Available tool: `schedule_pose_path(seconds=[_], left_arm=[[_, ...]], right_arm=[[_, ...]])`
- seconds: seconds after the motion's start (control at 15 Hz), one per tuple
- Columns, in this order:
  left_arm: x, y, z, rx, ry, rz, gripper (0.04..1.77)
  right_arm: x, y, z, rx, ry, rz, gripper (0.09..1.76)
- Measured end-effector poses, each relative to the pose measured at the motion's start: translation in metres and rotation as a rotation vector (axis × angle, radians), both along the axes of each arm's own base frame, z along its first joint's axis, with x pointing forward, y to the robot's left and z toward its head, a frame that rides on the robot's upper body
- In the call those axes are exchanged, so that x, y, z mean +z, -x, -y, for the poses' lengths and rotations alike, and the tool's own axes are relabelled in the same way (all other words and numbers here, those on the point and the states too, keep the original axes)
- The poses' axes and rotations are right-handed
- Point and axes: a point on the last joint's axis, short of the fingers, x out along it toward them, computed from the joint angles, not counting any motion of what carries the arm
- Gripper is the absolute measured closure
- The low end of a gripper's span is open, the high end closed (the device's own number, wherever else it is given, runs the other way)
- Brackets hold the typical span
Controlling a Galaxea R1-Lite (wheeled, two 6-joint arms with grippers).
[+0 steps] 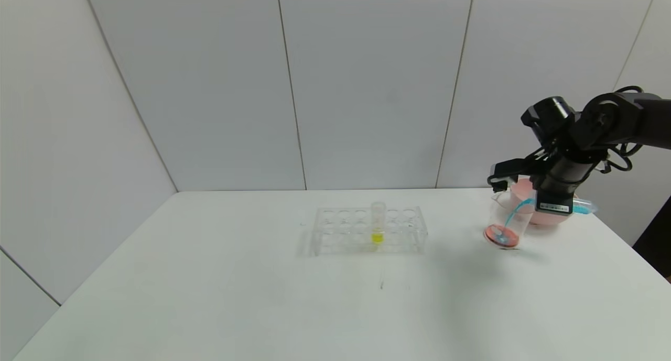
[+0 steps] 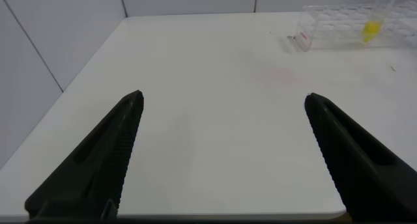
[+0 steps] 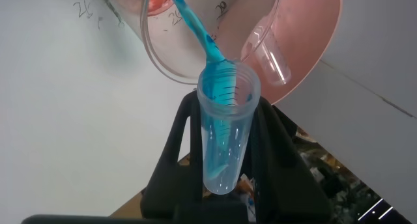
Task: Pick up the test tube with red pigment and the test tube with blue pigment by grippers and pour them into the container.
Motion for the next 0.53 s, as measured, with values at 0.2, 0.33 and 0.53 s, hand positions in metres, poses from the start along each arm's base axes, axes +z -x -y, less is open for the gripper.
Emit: schedule_pose_path(seconds=[0.2,0.33,0.53], left_arm=[[0.0,0.0,0.0,0.0,0.0,0.0,0.05],[0.0,0.0,0.0,0.0,0.0,0.0,0.05],[0.0,0.0,0.0,0.0,0.0,0.0,0.05]], right_arm=[[0.0003,0.0001,-0.0042,0.004,0.065,-0.002,1.36],[0.0011,-0.0004,-0.0067,0.013,0.101,0.002,1.36],[0.0025,-0.0015,-0.0105,0.018,0.161,0.014,1.36]])
